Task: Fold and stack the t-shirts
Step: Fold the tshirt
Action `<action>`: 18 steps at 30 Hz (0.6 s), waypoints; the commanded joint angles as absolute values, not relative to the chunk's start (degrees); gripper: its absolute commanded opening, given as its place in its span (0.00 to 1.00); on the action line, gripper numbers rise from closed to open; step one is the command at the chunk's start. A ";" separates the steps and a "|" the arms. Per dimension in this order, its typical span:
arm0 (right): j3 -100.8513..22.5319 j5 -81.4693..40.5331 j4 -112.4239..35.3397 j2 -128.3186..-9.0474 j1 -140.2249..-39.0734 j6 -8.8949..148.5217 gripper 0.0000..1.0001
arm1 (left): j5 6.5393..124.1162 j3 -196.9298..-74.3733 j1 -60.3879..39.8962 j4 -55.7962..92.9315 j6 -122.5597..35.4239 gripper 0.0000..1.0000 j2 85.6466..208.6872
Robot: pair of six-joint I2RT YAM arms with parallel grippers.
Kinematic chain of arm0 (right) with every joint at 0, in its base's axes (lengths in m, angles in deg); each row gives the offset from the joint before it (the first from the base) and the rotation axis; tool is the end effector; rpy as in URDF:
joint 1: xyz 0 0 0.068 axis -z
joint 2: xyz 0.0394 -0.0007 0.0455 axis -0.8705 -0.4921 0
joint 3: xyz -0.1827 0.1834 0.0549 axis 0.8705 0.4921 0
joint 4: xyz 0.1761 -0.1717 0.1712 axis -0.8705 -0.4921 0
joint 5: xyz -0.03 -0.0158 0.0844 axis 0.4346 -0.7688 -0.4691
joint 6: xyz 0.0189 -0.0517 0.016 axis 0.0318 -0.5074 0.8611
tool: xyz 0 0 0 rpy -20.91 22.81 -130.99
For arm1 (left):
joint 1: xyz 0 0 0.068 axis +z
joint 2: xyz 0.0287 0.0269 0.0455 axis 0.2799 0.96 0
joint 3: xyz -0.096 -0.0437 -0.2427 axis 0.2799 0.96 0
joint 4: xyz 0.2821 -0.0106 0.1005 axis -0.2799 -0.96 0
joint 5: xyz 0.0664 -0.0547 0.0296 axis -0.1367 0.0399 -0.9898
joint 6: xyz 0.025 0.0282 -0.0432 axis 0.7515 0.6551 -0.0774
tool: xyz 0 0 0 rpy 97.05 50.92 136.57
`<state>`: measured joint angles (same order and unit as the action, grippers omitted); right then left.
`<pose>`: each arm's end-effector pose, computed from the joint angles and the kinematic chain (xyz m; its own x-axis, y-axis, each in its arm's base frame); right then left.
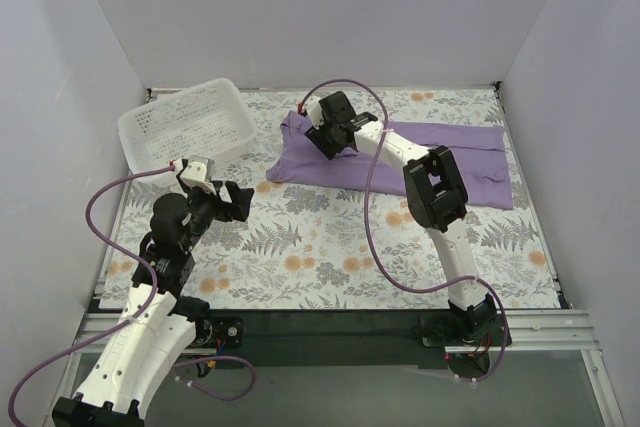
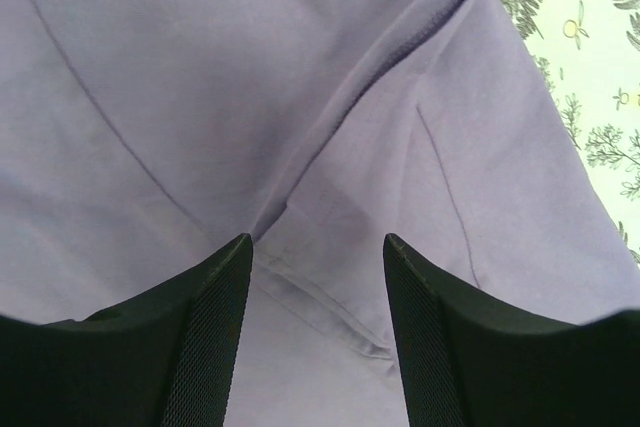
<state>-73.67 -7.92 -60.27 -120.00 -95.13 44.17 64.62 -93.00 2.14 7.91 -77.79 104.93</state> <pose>0.4635 0.3158 0.1692 -0.3803 -0.6531 -0.6548 -0.6746 0.6802 -0.2867 0.1989 -0.0557 0.2709 -0.4057 -0.6309 -0.6614 0.1082 0.6853 -0.7201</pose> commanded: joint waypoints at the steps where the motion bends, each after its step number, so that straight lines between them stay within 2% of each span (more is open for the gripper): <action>1: -74.27 -8.43 -58.16 -118.82 -96.38 45.33 0.61 | 65.59 -93.01 2.02 8.64 -76.90 0.81 104.46; 14: -74.62 -3.07 -57.64 -121.37 -96.91 44.90 0.53 | 65.94 -93.10 2.02 8.55 -76.90 0.81 104.19; 17: -74.44 -3.07 -57.55 -121.46 -97.00 44.89 0.50 | 66.12 -93.10 2.02 8.64 -76.90 0.82 104.02; 18: -74.44 -3.07 -57.63 -121.55 -97.00 44.89 0.45 | 66.03 -93.10 2.02 8.64 -76.81 0.81 104.02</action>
